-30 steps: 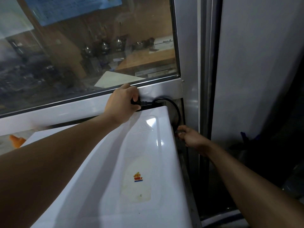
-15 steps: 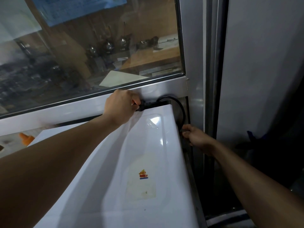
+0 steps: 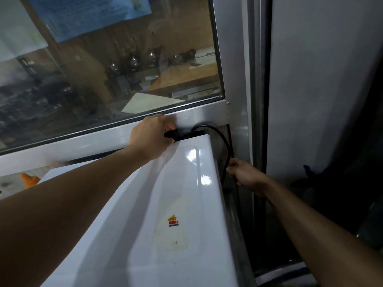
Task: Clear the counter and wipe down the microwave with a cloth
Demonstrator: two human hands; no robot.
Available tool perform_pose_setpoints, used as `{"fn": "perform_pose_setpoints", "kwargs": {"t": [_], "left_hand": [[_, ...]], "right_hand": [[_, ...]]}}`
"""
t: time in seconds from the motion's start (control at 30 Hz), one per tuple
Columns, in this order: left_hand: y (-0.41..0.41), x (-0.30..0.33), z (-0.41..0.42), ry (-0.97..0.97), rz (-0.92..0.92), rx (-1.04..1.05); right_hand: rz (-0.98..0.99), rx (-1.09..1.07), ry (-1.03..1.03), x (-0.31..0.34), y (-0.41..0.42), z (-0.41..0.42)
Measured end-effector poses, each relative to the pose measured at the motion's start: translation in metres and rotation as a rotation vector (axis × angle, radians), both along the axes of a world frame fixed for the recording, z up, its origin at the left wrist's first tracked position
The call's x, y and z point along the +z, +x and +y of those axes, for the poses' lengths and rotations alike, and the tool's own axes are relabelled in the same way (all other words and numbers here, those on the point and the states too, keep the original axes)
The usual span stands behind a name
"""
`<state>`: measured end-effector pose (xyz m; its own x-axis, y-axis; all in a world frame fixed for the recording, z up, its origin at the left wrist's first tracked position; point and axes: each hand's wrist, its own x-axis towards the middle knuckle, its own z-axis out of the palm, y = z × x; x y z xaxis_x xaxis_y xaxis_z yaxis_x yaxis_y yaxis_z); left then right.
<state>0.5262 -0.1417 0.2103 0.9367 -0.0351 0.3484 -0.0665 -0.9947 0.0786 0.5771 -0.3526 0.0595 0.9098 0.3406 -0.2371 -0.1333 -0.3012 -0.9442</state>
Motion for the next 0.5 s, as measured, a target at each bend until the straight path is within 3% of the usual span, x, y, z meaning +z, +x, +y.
{"fn": "perform_pose_setpoints", "kwargs": {"t": [0.5], "left_hand": [[-0.002, 0.001, -0.013, 0.075, 0.033, -0.025]], "right_hand": [[-0.006, 0.040, 0.055, 0.004, -0.006, -0.014]]}}
